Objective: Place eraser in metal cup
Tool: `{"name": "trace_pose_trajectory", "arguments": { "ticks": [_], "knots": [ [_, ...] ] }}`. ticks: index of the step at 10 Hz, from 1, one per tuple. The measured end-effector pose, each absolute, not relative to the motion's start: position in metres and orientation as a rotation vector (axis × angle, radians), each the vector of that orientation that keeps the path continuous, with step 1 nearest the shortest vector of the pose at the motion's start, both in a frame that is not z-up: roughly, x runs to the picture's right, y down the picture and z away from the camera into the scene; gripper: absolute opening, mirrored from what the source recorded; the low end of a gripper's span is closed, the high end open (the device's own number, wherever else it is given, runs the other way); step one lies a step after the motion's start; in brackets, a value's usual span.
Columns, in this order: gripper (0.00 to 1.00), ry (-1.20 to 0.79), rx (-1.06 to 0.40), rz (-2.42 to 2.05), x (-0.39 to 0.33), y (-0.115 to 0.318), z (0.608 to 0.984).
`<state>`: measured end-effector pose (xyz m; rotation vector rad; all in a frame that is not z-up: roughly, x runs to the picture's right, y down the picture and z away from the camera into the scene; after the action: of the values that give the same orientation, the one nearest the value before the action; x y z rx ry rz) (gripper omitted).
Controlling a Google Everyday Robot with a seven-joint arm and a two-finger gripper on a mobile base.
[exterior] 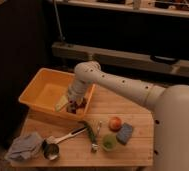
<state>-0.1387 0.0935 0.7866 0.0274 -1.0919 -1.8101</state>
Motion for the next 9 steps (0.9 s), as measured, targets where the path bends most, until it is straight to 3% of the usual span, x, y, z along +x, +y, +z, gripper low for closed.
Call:
{"name": "trace_pose_trajectory", "arguments": {
  "ticks": [6,9],
  "knots": [
    [0.05,-1.111,0.013,-1.736,-0.128,0.100,0.805],
    [0.00,-1.107,0.049,-1.708,-0.116,0.091,0.805]
  ]
}}
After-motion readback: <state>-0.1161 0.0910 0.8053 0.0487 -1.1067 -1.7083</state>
